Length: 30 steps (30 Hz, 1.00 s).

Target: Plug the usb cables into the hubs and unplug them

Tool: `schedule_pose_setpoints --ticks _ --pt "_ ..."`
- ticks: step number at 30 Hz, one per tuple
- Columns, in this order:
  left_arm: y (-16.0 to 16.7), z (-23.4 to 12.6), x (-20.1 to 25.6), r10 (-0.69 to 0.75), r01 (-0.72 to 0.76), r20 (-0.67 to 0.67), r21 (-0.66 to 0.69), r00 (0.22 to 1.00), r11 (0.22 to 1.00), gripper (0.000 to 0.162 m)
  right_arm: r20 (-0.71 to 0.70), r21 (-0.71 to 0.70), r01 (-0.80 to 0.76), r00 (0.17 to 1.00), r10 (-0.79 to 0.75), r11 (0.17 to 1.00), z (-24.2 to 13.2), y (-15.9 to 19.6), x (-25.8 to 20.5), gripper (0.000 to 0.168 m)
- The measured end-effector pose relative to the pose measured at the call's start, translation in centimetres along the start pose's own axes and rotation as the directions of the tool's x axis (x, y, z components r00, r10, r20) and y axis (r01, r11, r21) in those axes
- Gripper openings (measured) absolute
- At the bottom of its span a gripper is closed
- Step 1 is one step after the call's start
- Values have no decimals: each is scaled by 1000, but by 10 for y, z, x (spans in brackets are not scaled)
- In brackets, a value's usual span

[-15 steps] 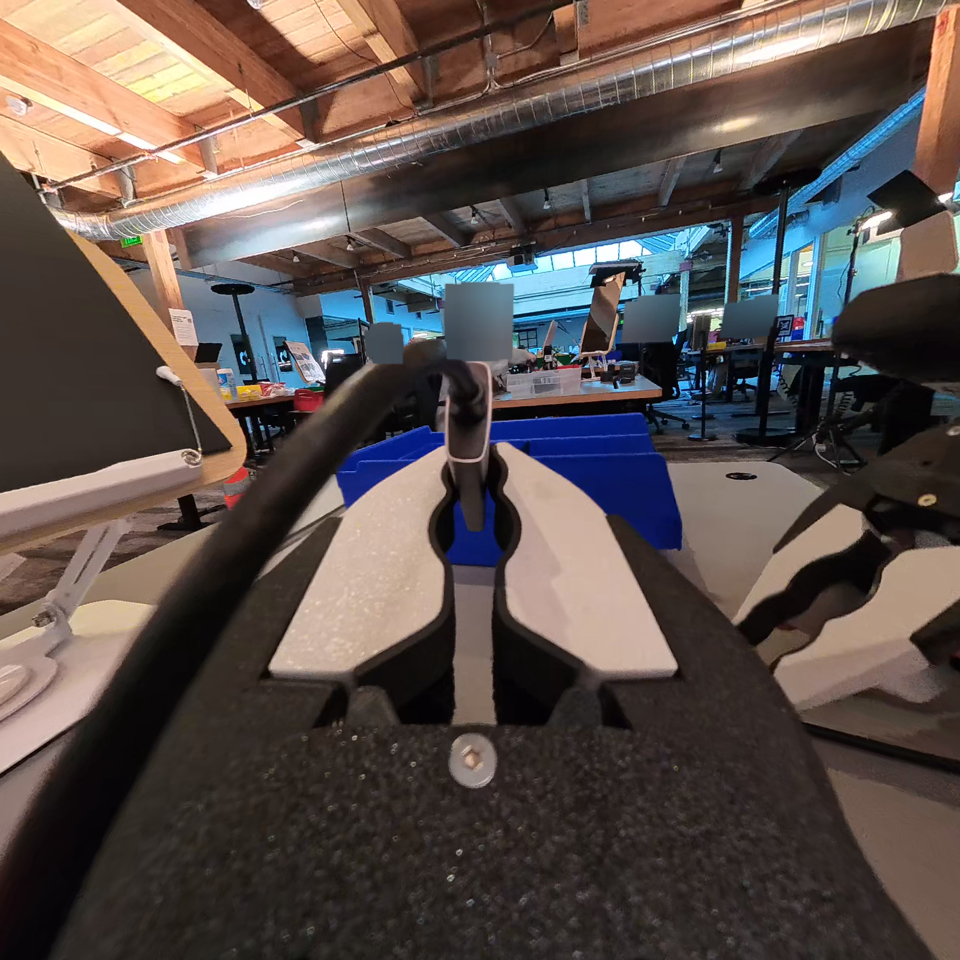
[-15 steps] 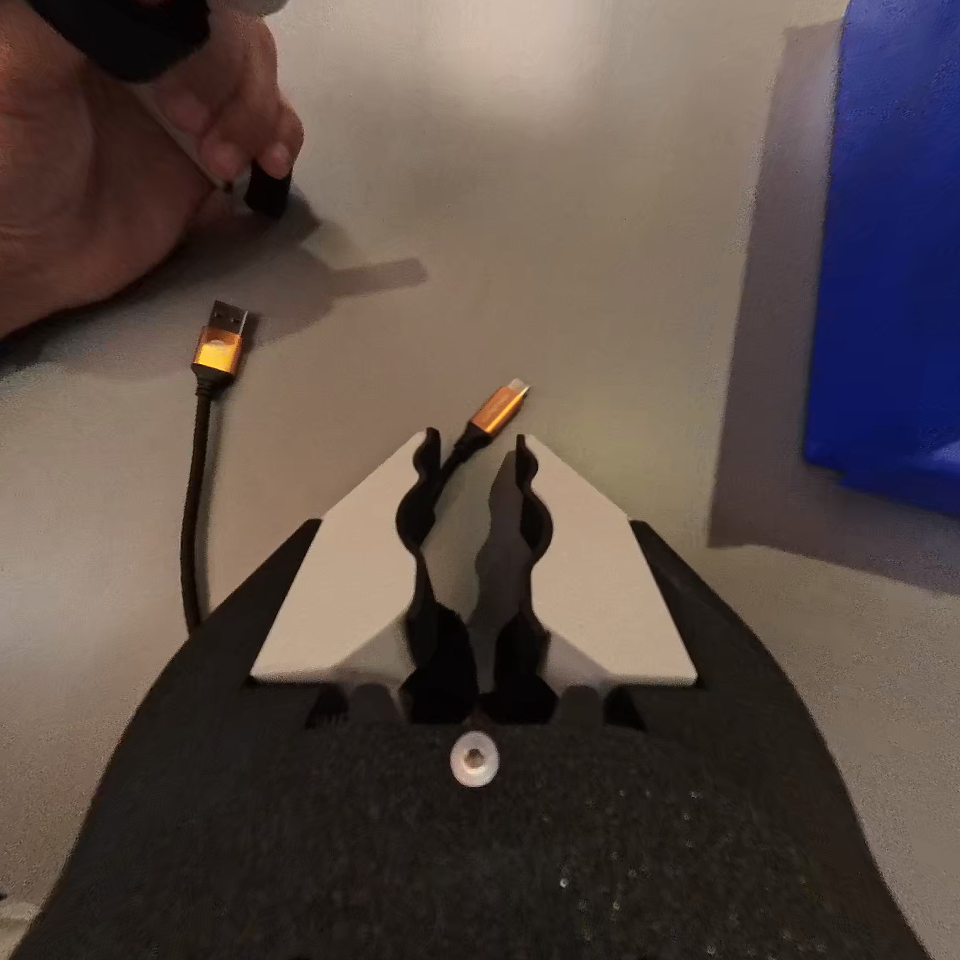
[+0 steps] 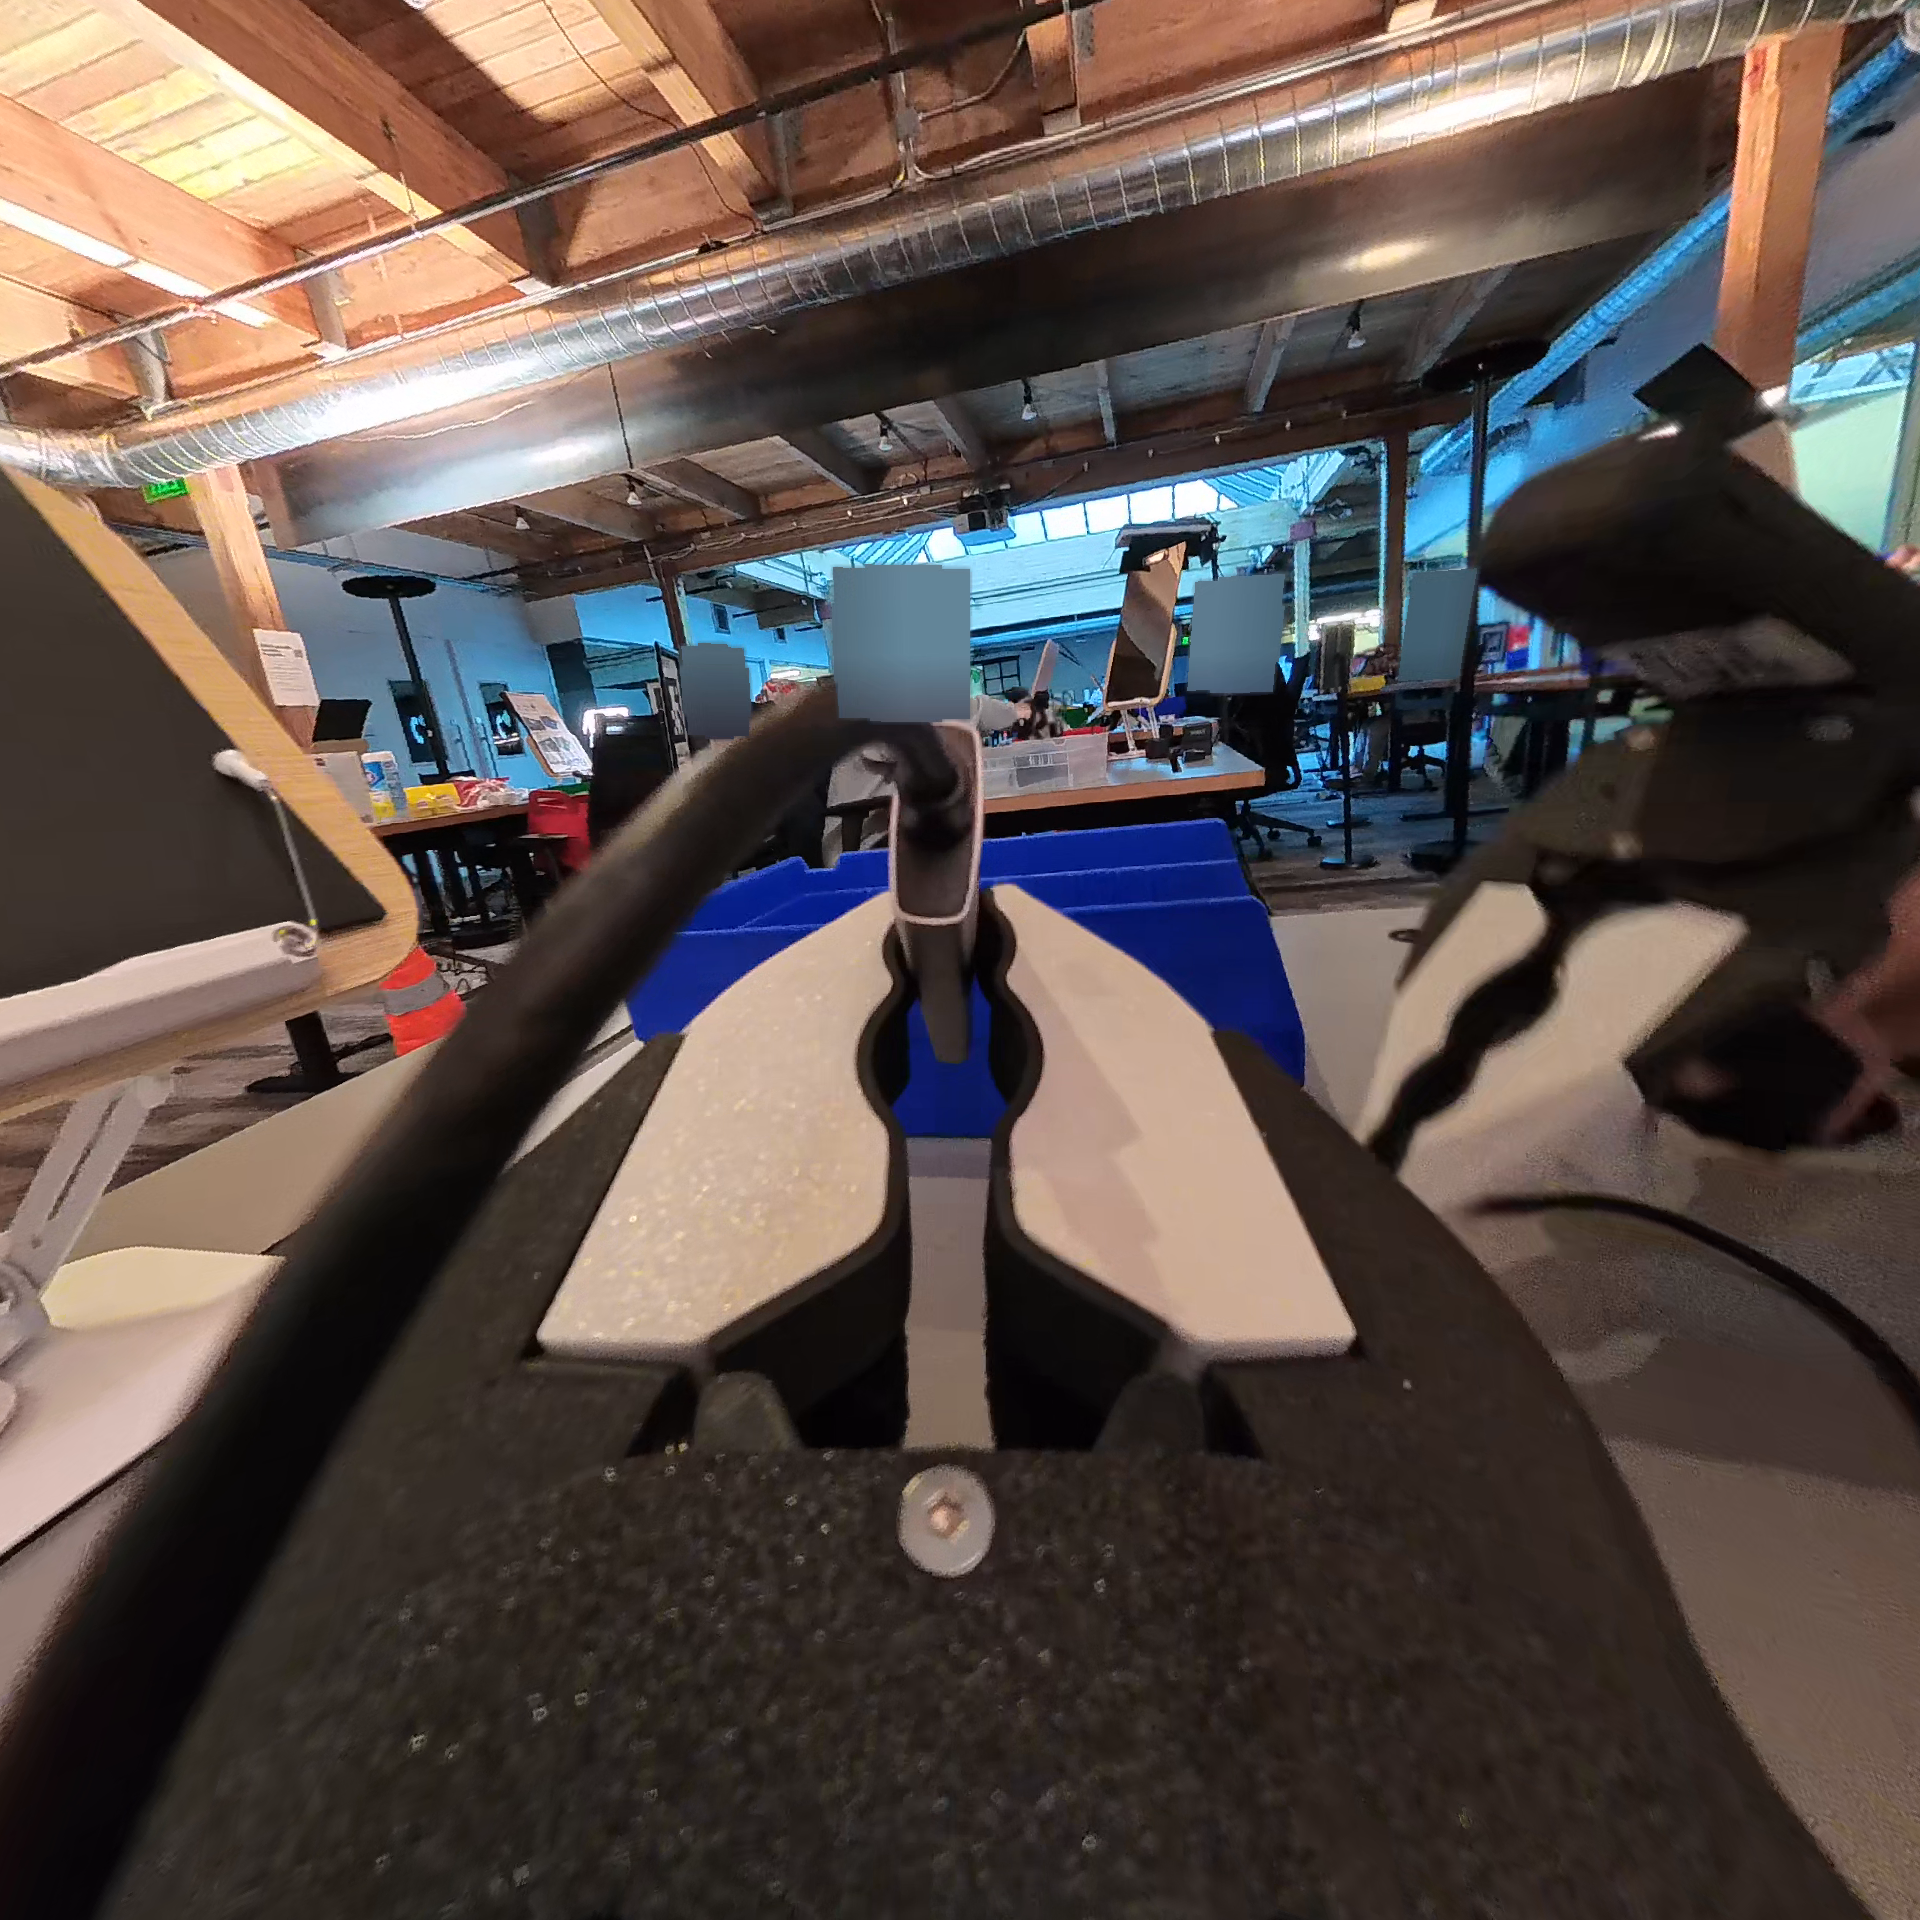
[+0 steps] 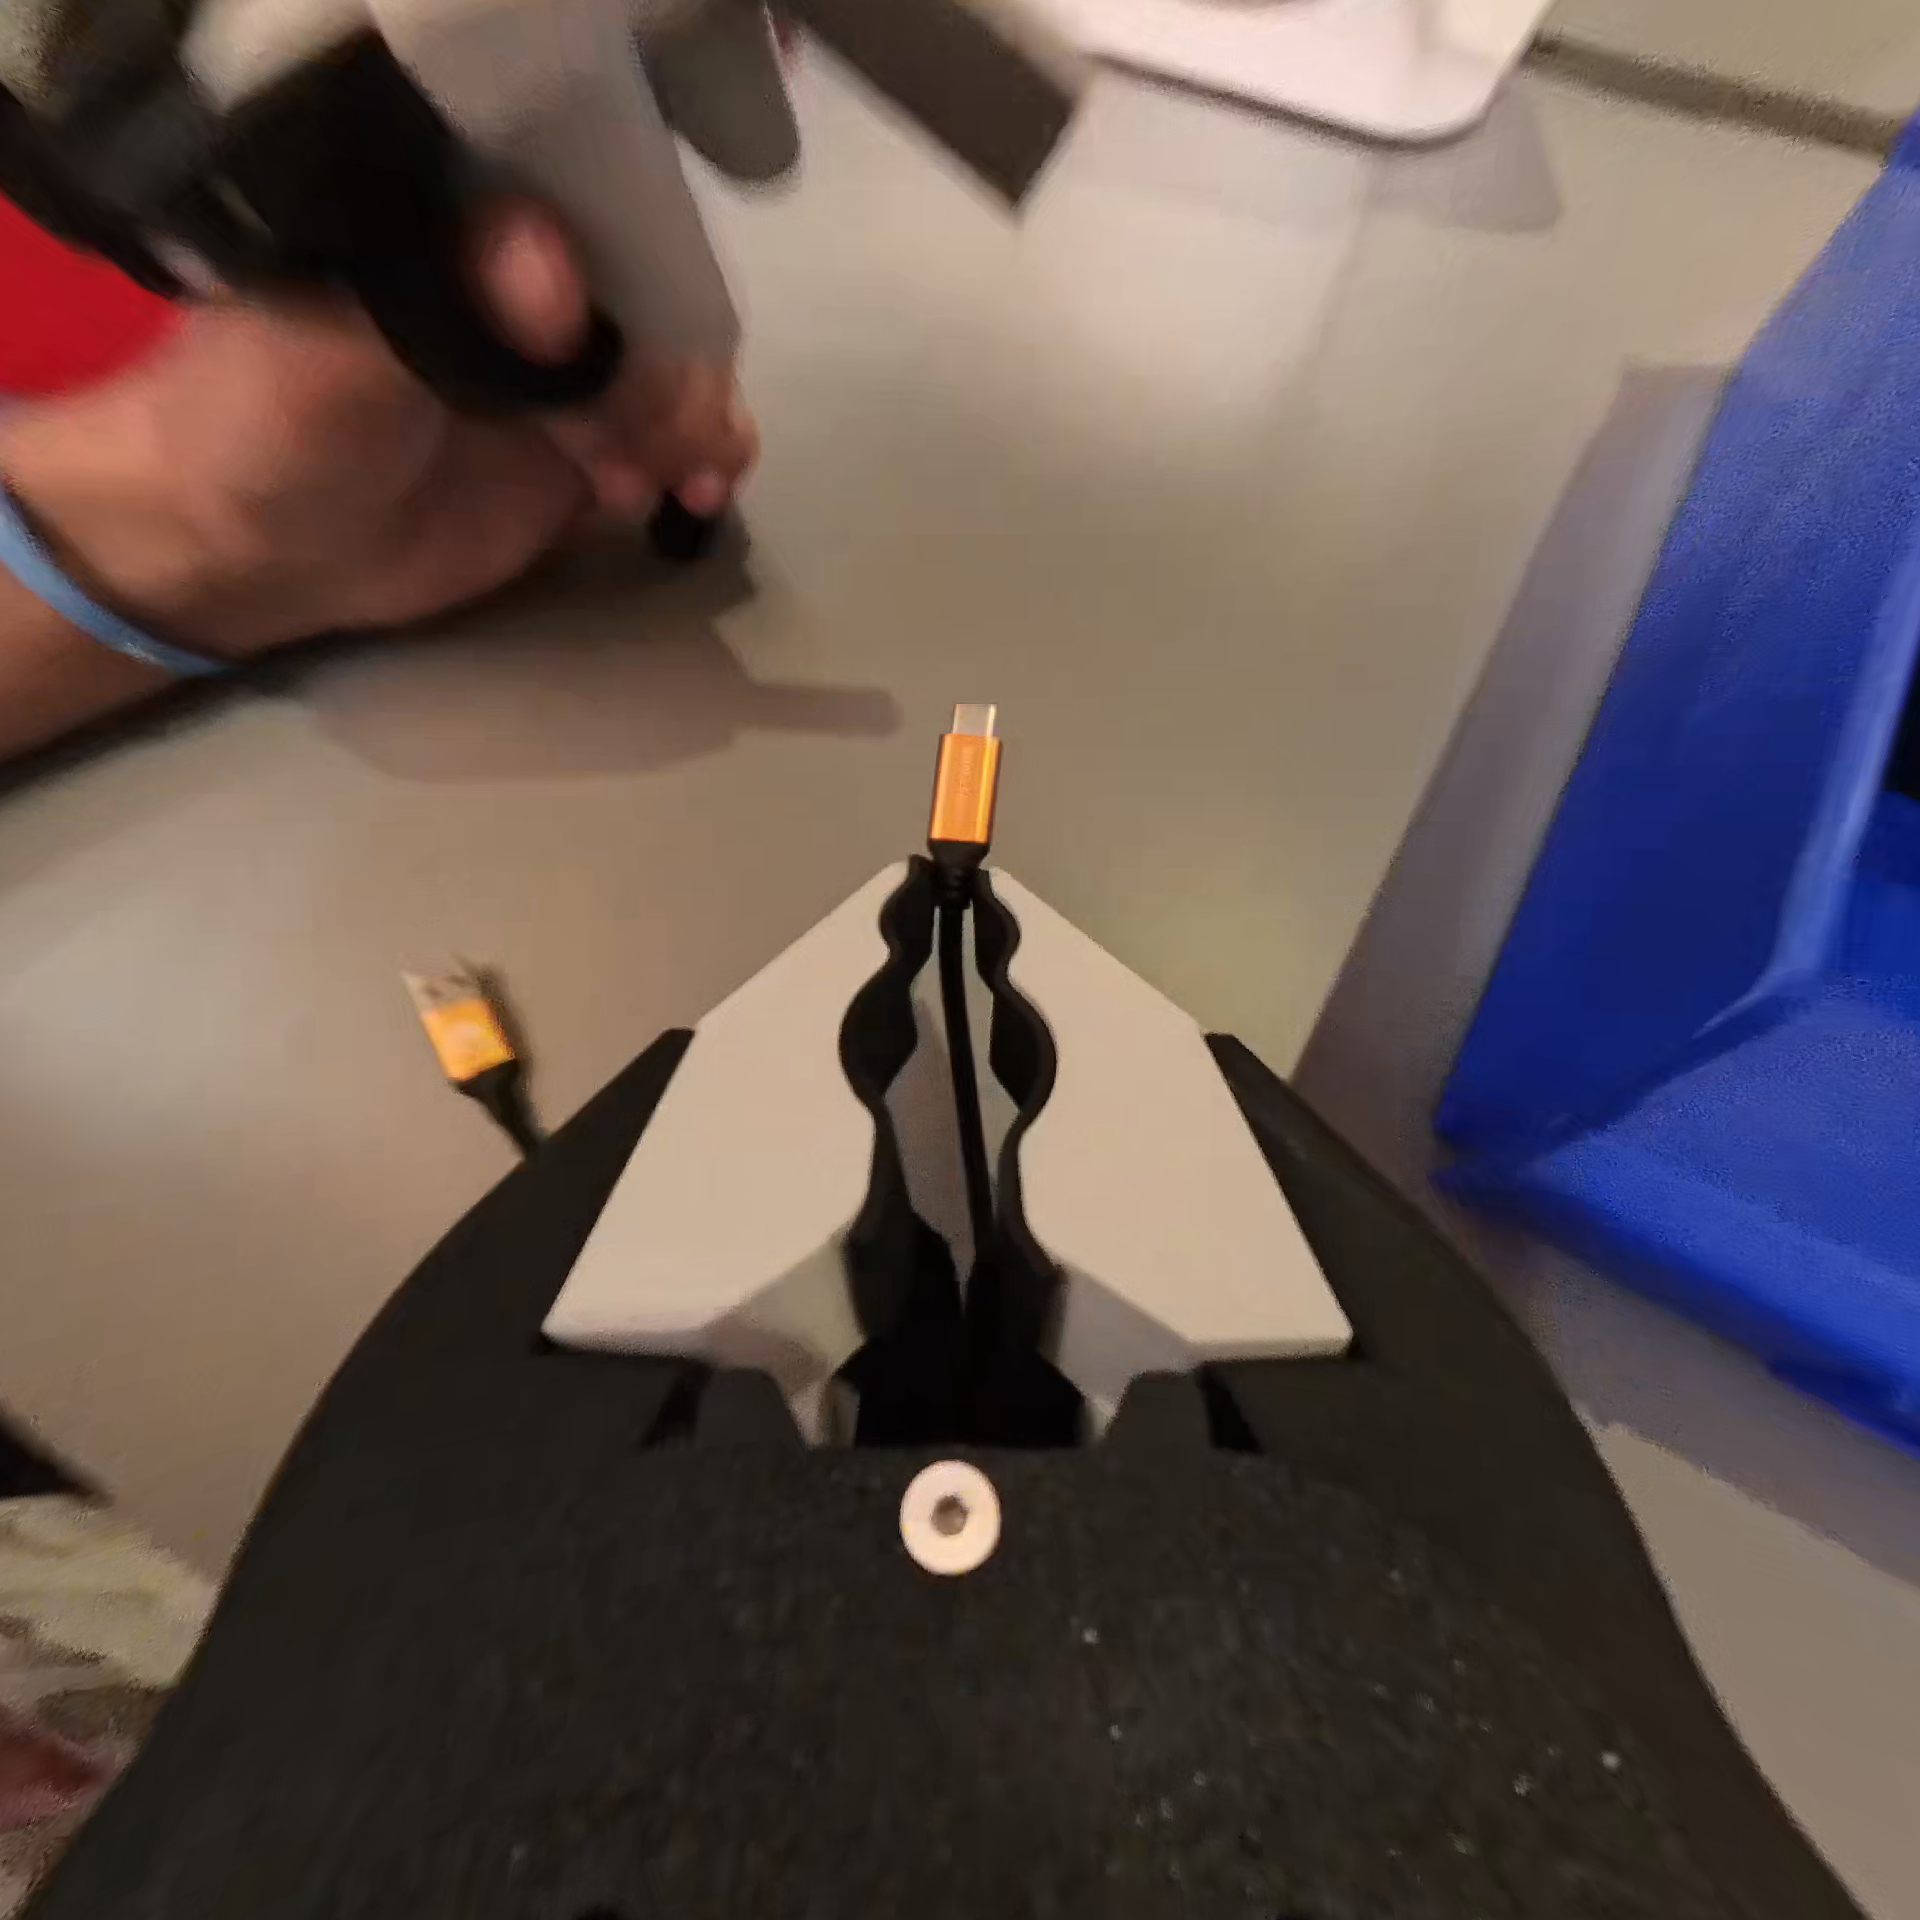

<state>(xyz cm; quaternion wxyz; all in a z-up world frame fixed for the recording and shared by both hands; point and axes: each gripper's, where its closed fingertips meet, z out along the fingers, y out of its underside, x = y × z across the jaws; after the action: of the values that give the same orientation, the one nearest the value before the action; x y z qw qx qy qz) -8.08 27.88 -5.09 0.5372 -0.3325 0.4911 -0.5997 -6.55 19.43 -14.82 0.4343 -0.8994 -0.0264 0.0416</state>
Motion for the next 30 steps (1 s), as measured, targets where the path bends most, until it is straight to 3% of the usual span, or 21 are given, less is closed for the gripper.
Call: schedule_pose_setpoints --ticks 5,11,16,19,22,24,30 --pt "10 4 9 144 -145 -15 -60 989 988 9 250 77 -9 968 -11 997 -35 -52 -8 5" --pt "19 9 28 338 -343 -63 -115 939 932 9 386 19 112 916 -110 994 -40 -69 -19 5" --pt "25 10 29 433 -435 -53 -164 900 885 9 307 -26 232 927 -213 972 -14 -42 -4 5" --pt "23 8 18 393 -388 -5 -169 919 906 10 294 -106 304 919 -262 947 2 -6 -6 5" --pt "21 5 6 330 -320 41 -163 943 933 9 451 -122 417 832 -324 901 3 26 -37 5" --pt "21 4 2 295 -284 52 -156 954 946 9 580 -40 477 727 -368 878 -8 34 -63 5" --pt "25 6 7 296 -289 18 -169 955 942 9 565 57 541 676 -474 839 2 41 -72 5"
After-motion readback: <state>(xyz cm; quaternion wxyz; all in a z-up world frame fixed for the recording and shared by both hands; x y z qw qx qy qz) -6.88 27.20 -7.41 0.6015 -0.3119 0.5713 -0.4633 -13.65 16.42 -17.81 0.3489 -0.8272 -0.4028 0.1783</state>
